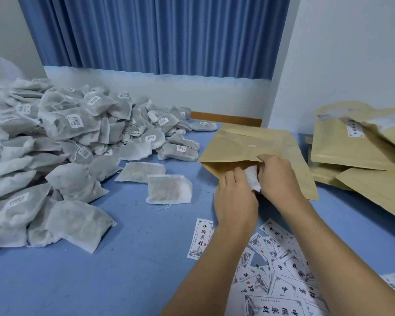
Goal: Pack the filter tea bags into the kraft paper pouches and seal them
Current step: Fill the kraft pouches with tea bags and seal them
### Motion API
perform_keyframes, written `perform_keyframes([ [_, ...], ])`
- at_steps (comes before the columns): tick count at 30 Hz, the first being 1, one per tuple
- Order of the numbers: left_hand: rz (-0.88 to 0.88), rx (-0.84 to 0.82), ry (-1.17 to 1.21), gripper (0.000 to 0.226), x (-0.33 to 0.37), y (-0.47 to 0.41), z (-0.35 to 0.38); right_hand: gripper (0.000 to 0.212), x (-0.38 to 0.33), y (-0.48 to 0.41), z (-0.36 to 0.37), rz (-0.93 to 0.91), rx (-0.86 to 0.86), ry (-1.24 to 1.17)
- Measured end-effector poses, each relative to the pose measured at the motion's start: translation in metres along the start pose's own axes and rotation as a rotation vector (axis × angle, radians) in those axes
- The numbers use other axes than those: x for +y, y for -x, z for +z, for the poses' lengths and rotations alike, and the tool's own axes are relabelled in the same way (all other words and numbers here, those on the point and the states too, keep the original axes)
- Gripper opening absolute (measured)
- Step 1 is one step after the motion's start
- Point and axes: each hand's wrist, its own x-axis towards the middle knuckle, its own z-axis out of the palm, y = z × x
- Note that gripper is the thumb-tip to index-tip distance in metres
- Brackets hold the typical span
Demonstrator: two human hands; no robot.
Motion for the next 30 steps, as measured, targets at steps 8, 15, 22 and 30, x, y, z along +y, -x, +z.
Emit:
perform_keyframes([
  [8, -0.201, -0.449, 0.140, 0.023, 0.012, -0.107, 0.007, 0.029, -0.005, 0.002, -0.012, -0.076, 0.002, 0.044],
  [15, -0.387, -0.339, 0.483, 0.022, 0.031, -0.098, -0.004, 0.014, -0.001, -0.002, -0.008, -0.030, 0.031, 0.005],
  [22, 0.360, 0.086, -0.088, 0.011, -0.017, -0.033, -0.013, 0.026, 0.007, -0.002, -0.014, 0.016, 0.026, 0.056],
  [30, -0.323, -0.145, -0.391, 0.032, -0.063, -0.032, -0.041, 0.032, 0.005, 0.004, -0.009, 0.019, 0.039, 0.121],
])
